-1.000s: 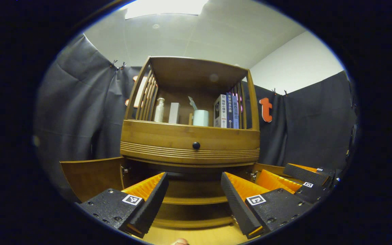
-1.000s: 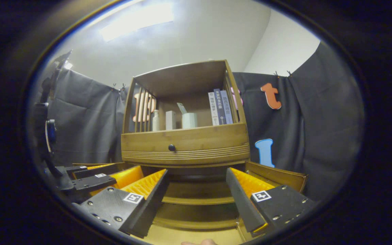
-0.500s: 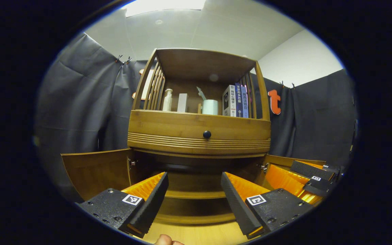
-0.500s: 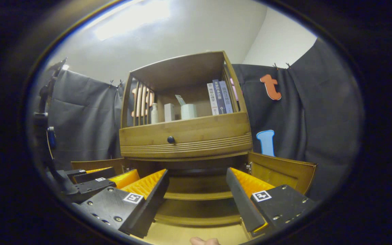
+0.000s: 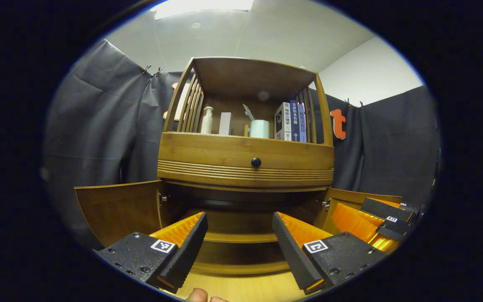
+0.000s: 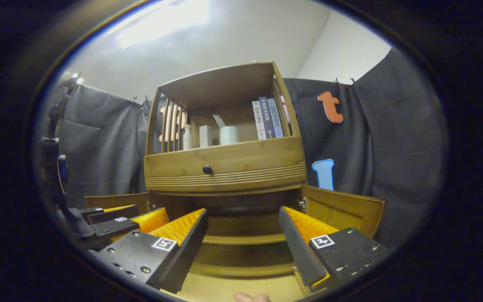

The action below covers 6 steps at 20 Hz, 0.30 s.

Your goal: Open the right door of the double-door shoe cabinet with the right hand, and open the left door with the left hand.

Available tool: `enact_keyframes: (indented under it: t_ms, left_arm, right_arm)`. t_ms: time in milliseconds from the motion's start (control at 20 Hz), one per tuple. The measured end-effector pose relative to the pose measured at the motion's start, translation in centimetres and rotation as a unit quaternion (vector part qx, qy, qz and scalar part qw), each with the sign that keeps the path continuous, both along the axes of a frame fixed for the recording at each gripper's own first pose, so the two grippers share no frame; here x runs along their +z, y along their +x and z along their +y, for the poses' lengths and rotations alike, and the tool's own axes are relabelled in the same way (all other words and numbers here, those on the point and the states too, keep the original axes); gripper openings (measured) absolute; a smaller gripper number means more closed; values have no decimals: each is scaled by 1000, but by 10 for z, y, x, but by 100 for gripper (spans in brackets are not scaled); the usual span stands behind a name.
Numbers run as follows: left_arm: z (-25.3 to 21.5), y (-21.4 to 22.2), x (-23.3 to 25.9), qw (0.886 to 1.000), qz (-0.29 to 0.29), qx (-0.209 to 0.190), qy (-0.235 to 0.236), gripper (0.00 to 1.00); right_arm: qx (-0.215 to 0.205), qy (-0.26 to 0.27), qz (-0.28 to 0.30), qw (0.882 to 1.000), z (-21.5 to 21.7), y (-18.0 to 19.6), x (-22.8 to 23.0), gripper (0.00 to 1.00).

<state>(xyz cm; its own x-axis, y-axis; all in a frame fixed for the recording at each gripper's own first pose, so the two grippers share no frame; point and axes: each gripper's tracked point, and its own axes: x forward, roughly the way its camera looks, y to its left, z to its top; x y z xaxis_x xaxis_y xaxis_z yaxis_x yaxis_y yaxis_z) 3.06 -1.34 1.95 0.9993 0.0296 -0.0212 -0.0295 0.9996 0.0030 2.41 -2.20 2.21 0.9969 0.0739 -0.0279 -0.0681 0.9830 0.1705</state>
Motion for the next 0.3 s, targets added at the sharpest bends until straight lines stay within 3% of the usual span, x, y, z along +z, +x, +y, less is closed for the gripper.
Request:
enact_keyframes:
  t_ms: [50,150,250,300]
  left_arm:
    - [0,0,1,1000,0,-3,0,92]
    - [-2,-3,1,1000,1,-9,2,95]
    - [-5,-6,2,1000,-1,-17,7,92]
    - [-5,-6,2,1000,0,-21,9,95]
  right_arm:
    - [-3,-2,-1,1000,-1,-2,1,100]
    - [-10,-6,-4,1000,-5,-7,4,100]
    - [-18,-10,-8,1000,-7,-12,7,100]
    - [-23,-12,-7,1000,-8,-16,7,100]
